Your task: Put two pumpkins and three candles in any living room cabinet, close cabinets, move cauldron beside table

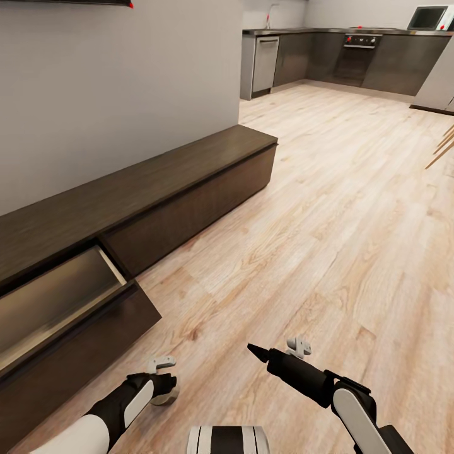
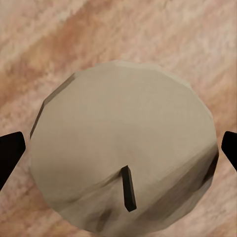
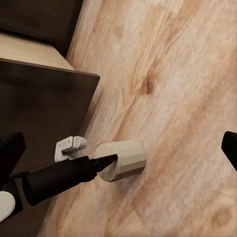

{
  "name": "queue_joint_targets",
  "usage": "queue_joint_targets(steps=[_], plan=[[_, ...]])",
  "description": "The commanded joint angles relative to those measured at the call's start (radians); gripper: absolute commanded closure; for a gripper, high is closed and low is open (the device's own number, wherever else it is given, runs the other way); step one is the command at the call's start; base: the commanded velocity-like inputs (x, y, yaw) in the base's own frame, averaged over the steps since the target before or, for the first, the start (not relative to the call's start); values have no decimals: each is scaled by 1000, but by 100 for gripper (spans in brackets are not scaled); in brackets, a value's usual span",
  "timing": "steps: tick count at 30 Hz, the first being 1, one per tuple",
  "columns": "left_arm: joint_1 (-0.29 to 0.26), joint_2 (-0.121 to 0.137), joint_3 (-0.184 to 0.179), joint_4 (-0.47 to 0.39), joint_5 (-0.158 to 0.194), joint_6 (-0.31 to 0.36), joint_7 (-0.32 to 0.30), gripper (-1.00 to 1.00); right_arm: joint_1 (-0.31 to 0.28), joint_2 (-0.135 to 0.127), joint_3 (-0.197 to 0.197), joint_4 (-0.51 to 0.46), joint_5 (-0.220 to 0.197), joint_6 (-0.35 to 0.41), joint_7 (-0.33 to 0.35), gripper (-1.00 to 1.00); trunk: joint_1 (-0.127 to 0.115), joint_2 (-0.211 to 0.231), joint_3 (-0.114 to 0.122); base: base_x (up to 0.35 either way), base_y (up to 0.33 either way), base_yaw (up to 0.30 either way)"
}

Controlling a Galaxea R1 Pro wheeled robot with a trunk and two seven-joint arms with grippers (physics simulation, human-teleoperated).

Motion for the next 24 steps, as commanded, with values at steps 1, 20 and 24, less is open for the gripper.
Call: queue_joint_targets(steps=[1,20,24], plan=[[0,1,-8,-3,11,4,9,-100,-1,-1,1,-1,-6,2,-5,-100,0,0,-1,0,0,0],[0,0,-8,-3,11,-11,7,-100,-1,-1,1,-1,-6,2,-4,-100,1,-1,-12,0,0,0],[0,0,-8,-3,11,-11,7,-100,-1,-1,1,-1,-6,3,-5,-100,1,-1,-12,0,0,0]])
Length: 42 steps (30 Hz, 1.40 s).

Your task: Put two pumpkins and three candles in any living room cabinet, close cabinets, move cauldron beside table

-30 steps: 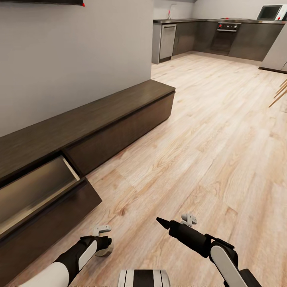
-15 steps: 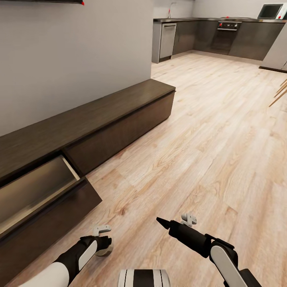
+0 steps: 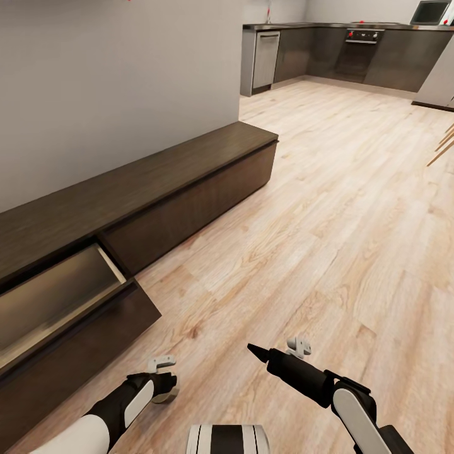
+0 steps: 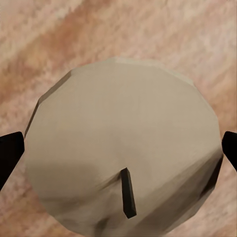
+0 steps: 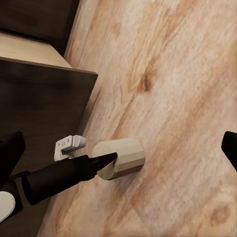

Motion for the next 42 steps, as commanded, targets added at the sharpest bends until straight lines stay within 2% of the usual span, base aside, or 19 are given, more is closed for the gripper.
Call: queue_joint_targets(steps=[1,4,7,29,30,42], plan=[[0,1,-8,-3,11,4,9,-100,-1,-1,1,-1,-6,2,-5,-100,0,0,-1,0,0,0],[0,2,-9,-3,10,3,9,-100,-1,-1,1,-1,-6,2,-5,-100,0,0,-1,0,0,0],[0,2,-9,-3,10,3,9,-100,-1,-1,1,-1,-6,2,-5,-100,1,-1,-12,0,0,0],[0,2,-8,-3,10,2,9,-100,-1,-1,1,-1,-6,2,-3,-100,1,-1,-12,0,0,0],[0,2,-8,-3,10,0,9,100,-1,-1,1,-1,-6,2,-4,-100,1,-1,-12,0,0,0],[0,2,-8,-3,11,-15,9,100,-1,-1,1,0,-7,2,-3,-100,1,-1,-12,0,0,0]])
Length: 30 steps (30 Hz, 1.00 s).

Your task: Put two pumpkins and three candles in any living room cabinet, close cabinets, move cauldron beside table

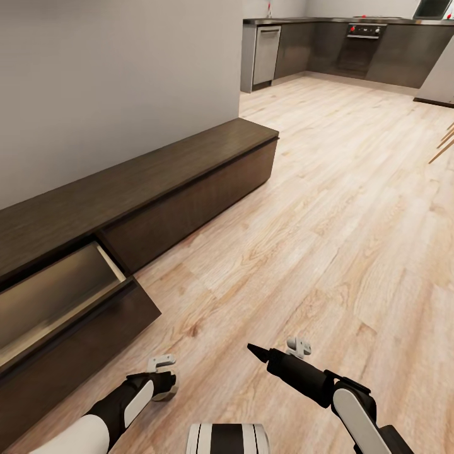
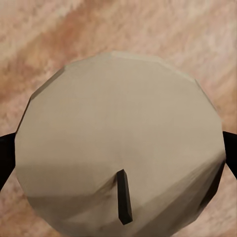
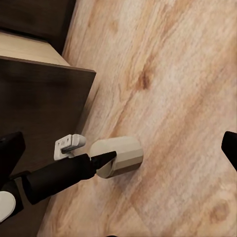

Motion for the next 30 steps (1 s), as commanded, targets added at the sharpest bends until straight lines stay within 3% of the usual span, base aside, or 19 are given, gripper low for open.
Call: queue_joint_targets(steps=[1,12,24,30], plan=[[0,1,-8,-3,10,4,8,100,-1,-1,1,-1,-5,2,-4,-100,0,0,-1,0,0,0],[0,1,-8,-3,10,4,8,100,-1,-1,1,0,-6,2,-5,-100,0,0,-1,0,0,0],[0,1,-8,-3,10,5,8,100,-1,-1,1,0,-6,2,-5,-100,-6,3,46,0,0,0],[-1,-12,-8,-1,12,19,7,100,-1,-1,1,0,-6,2,-4,-100,-6,3,53,0,0,0]])
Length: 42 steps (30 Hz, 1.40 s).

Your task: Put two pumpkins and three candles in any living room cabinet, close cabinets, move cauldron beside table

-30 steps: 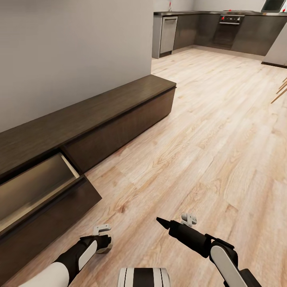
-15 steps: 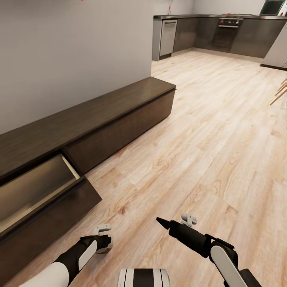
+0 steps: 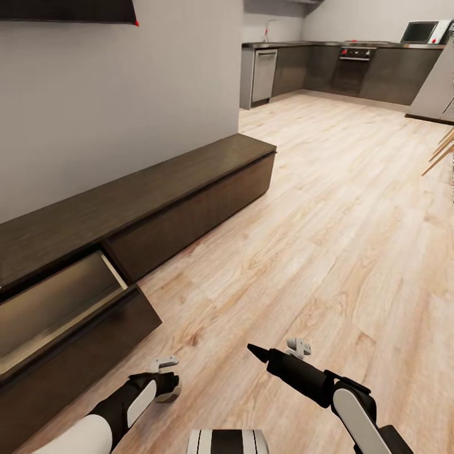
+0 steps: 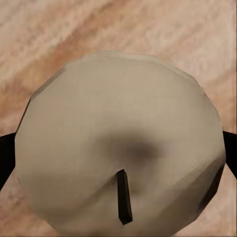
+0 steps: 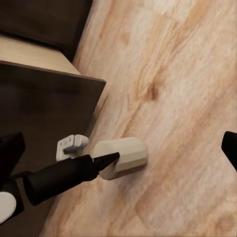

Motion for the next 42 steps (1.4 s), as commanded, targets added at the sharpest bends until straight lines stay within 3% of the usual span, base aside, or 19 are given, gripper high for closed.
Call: queue_joint_targets(steps=[1,11,32,42], plan=[[0,-1,-8,-2,7,5,8,100,-1,-1,1,-1,-5,2,-4,-100,-1,0,3,0,0,0],[-1,-8,-8,-3,8,37,7,100,-1,-1,0,-1,-7,4,-5,-100,-5,2,42,0,0,0],[0,-8,-8,-5,7,39,5,100,-1,-1,-1,1,-15,2,-4,-100,-15,7,123,-13,0,-1],[0,-8,-8,-18,7,39,5,100,-1,-1,-2,2,-13,2,-4,-100,-19,10,168,-124,5,-186]])
